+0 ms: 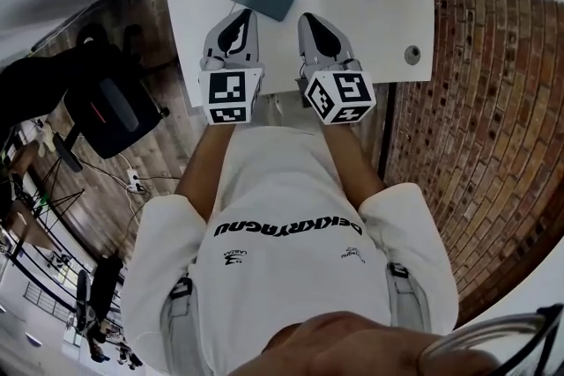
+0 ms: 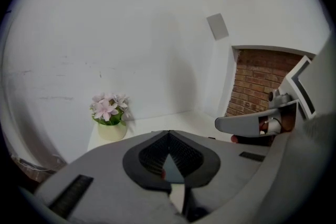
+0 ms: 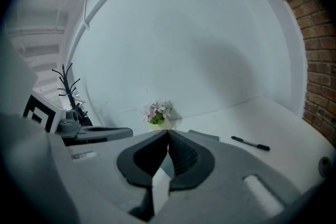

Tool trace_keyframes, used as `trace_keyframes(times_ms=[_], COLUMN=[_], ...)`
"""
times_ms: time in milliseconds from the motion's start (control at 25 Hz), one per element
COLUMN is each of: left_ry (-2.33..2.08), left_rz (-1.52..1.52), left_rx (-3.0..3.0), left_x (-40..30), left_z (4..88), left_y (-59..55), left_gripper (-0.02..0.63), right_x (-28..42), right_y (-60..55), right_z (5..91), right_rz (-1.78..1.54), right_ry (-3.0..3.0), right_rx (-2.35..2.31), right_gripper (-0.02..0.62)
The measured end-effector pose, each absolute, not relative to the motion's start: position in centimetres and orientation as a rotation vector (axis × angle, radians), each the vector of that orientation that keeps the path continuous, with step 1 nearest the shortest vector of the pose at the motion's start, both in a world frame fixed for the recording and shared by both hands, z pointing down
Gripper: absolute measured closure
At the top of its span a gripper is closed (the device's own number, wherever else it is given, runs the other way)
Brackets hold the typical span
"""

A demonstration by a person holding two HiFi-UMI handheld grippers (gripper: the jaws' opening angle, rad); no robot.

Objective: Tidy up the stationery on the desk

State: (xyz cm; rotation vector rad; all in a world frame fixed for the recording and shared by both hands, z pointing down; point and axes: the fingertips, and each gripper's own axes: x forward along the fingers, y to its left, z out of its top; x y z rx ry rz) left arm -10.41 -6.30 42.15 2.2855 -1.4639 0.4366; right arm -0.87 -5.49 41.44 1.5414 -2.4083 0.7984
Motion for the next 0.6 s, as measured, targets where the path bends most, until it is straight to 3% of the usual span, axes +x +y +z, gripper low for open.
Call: trace_keyframes(times_ms=[280, 600], left_ry=[-1.416, -1.396], left_rz=[0.515, 0.645], left_rx=[2.225, 2.183], left_x=[-10.5, -11.8], left_z=[47.3, 53.0], left_y=[-8.7, -11.7], left_gripper=[0.558, 0.557], right_x=[-0.6, -1.0], right_y=[-7.9, -9.8], right_z=[47.3, 53.5], right_rz=[0.911, 1.045], right_ry=[-2.345, -2.245], right_rx=[1.517, 1.466], right_gripper=[0.574, 0.537])
